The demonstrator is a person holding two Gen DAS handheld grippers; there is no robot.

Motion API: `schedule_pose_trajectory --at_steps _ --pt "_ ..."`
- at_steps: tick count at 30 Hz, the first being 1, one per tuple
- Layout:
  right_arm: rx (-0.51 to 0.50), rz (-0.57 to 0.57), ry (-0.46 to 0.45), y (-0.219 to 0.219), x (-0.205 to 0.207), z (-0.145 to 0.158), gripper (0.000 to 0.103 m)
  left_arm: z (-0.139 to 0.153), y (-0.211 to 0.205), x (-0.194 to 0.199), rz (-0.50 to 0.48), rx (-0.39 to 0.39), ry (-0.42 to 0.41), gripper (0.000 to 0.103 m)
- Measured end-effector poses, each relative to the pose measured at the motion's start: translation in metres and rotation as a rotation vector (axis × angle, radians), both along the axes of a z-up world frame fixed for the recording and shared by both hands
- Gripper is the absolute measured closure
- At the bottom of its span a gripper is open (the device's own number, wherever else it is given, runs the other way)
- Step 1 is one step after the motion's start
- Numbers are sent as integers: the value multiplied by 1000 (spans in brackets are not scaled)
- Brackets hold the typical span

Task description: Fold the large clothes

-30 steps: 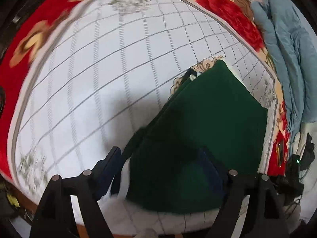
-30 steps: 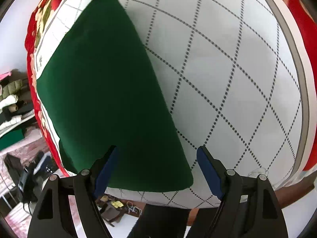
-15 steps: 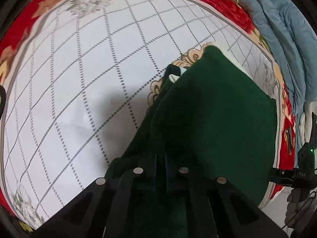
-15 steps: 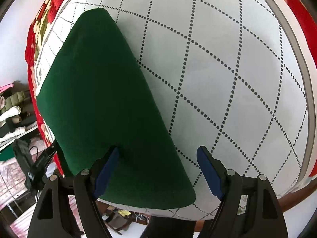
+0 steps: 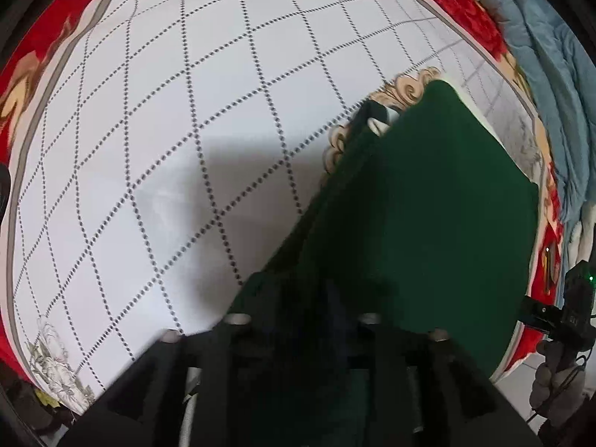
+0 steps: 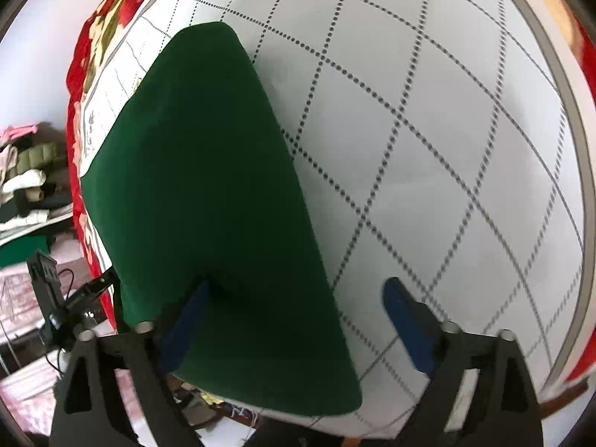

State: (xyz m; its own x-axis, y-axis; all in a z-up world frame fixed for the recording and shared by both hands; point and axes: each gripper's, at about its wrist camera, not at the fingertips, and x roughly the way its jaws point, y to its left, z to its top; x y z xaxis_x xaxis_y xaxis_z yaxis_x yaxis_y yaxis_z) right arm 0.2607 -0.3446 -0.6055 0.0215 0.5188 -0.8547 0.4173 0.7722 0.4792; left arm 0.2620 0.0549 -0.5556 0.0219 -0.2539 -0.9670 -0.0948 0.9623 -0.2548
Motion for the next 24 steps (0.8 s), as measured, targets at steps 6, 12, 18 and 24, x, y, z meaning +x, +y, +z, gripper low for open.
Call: schedule_pose_trajectory --at_steps 6,12,18,24 --pt "248 4 -24 -11 8 -36 2 -25 1 9 5 -120 64 16" --pt "375 71 -32 -8 24 -52 0 -30 -2 19 -8 -177 41 16" --pt "385 148 -2 -3 27 -50 0 -15 -2 11 -42 -143 68 16" --pt "318 129 -14 11 16 -38 0 30 2 -50 53 -101 43 16"
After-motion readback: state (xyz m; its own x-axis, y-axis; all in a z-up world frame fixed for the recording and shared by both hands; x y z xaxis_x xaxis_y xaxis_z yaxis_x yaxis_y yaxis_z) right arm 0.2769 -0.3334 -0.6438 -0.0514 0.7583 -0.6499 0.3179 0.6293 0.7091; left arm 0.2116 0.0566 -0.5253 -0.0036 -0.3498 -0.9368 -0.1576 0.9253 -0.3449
